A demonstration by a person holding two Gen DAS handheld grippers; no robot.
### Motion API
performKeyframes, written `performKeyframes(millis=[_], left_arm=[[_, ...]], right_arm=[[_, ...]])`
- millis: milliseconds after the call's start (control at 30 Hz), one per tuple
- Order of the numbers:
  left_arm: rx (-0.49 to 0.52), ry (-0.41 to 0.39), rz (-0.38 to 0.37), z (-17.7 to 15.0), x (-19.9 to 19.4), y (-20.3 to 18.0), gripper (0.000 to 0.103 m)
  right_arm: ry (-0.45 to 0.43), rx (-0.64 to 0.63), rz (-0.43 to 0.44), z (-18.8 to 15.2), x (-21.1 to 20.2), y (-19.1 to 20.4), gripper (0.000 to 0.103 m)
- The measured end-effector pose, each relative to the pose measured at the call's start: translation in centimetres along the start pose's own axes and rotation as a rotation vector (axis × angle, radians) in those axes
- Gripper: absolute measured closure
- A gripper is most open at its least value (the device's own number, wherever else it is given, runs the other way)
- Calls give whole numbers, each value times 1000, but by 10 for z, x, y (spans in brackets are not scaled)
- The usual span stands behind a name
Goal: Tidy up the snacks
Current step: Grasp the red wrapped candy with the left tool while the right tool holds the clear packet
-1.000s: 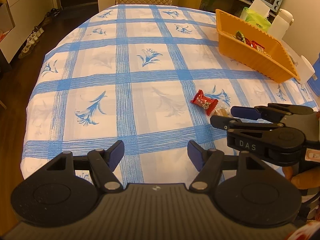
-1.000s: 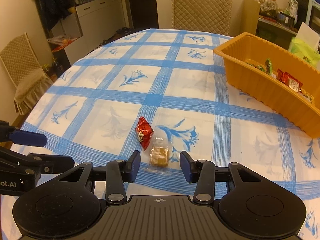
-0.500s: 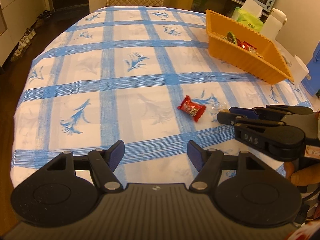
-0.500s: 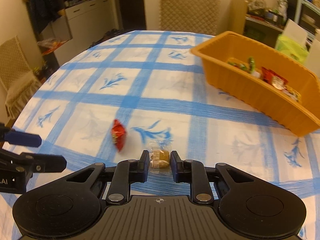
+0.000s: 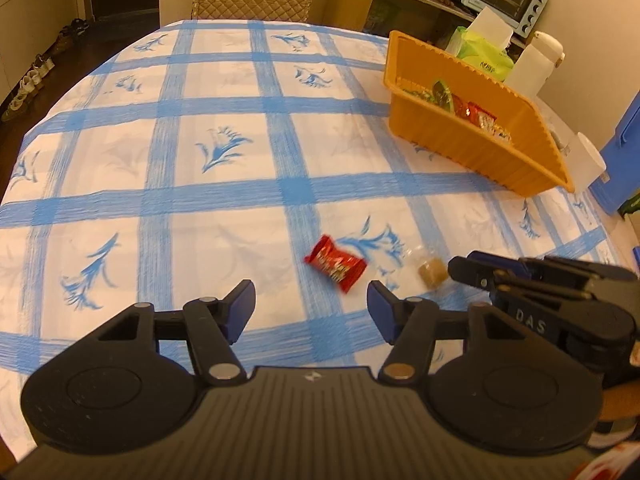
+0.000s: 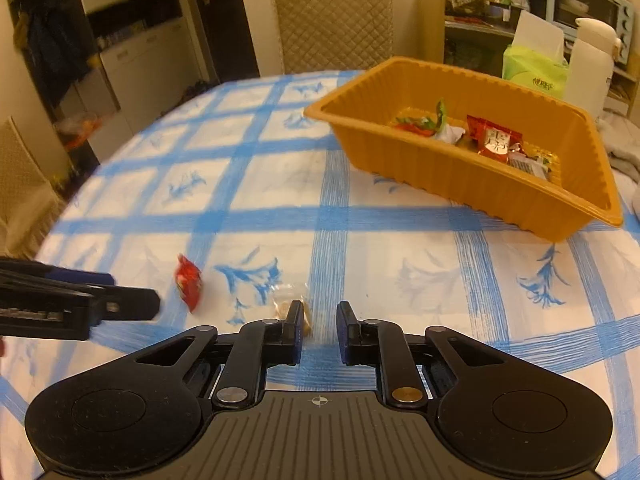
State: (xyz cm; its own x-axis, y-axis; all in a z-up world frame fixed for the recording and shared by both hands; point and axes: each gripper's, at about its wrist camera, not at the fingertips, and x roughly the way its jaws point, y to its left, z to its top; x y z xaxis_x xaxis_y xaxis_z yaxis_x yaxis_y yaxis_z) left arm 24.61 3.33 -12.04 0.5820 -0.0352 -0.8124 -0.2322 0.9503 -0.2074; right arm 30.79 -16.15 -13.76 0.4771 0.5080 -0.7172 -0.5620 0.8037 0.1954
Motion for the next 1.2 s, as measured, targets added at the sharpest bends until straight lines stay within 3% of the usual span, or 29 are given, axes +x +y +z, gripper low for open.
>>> performKeyframes(millis=[67,167,233,467,500,533,633,933,1200], left_arm=[[5,-3,-2,1,1,-2,44],[6,4,3,1,2,-3,44],[4,8,6,2,3,-2,44],[-8,8,9,2,3,-2,44],[-9,10,7,2,3,-2,44],[-10,13,5,2,4,-3,44],[-6,15,-11,3,6,-5,44],[-19,50,-74,10,23,-12,44],[44,46,-75,20,42,-28,45]], right_arm=[[10,17,57,1,-2,-1,83],[23,-16,37,0,1,6,70],[26,-34,27,-3,6,8,69],[28,-99,17,-3,19,13,70],[27,-116,16,-3,20,15,71],[30,-136,14,-4,21,16,82],[34,-154,6,-5,22,16,82],[32,-38,-28,0,11,-15,82],[15,32,-56,0,-4,-36,82]])
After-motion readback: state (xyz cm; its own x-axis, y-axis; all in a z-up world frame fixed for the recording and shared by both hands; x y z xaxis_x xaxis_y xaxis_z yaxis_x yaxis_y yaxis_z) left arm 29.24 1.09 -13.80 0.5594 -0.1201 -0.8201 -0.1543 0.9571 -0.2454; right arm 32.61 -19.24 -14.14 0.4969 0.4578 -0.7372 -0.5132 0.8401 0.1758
